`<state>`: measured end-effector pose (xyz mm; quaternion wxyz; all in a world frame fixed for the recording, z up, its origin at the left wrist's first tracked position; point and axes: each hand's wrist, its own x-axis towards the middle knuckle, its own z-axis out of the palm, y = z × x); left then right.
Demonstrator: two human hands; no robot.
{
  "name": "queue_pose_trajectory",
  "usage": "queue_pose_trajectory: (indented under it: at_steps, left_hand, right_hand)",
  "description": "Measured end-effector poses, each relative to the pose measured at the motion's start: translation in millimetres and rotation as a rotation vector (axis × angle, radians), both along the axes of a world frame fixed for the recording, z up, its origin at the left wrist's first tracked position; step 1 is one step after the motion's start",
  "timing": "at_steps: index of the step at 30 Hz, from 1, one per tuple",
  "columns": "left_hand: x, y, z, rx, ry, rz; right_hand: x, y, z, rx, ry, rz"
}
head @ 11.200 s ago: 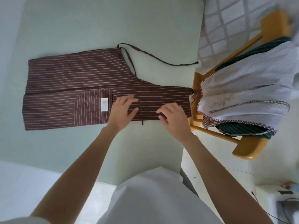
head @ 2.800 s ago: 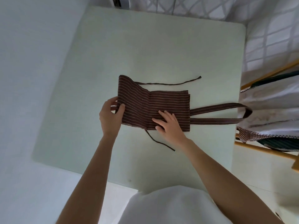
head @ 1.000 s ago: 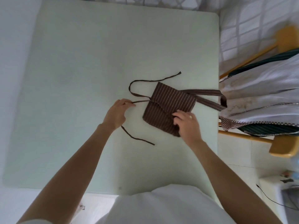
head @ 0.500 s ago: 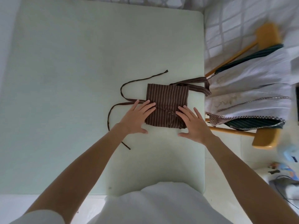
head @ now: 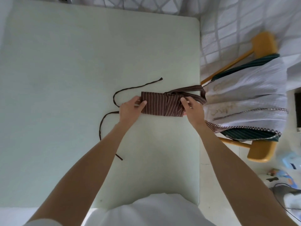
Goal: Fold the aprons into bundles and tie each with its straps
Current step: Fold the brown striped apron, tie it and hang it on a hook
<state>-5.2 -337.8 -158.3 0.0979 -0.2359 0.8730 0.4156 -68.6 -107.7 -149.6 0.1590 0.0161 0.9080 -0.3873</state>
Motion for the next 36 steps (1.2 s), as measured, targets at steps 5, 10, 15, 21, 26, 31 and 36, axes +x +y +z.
queue_pose_trajectory:
  at_steps: [5, 10, 15, 21, 26, 31, 36]
  left_hand:
    - [-18, 8, -3, -0.146, -0.051, 0.105]
    - [-7, 3, -3, -0.203, -0.032, 0.005]
    - [30, 6, -11, -0.242, 0.06, -0.045]
    - [36, 25, -6, -0.531, 0.505, -0.35]
    - [56, 25, -22, -0.554, 0.28, -0.51]
    - [55, 25, -21, -0.497, 0.293, -0.404]
    - [85, 38, -1, 0.051, 0.127, 0.312]
  right_hand:
    - [5, -4, -8, 0.014, -0.047, -0.078]
    - [35, -8, -10, 0.009, -0.002, -0.192]
    - [80, -9, -13, 0.023, -0.078, -0.234]
    - [70, -17, -6, 0.326, 0.452, 0.292]
    - [65, -14, -11, 0.328, 0.368, 0.543]
    - [58, -2, -14, 0.264, 0.168, 0.505]
    - [71, -11, -5, 0.193, 0.03, 0.318]
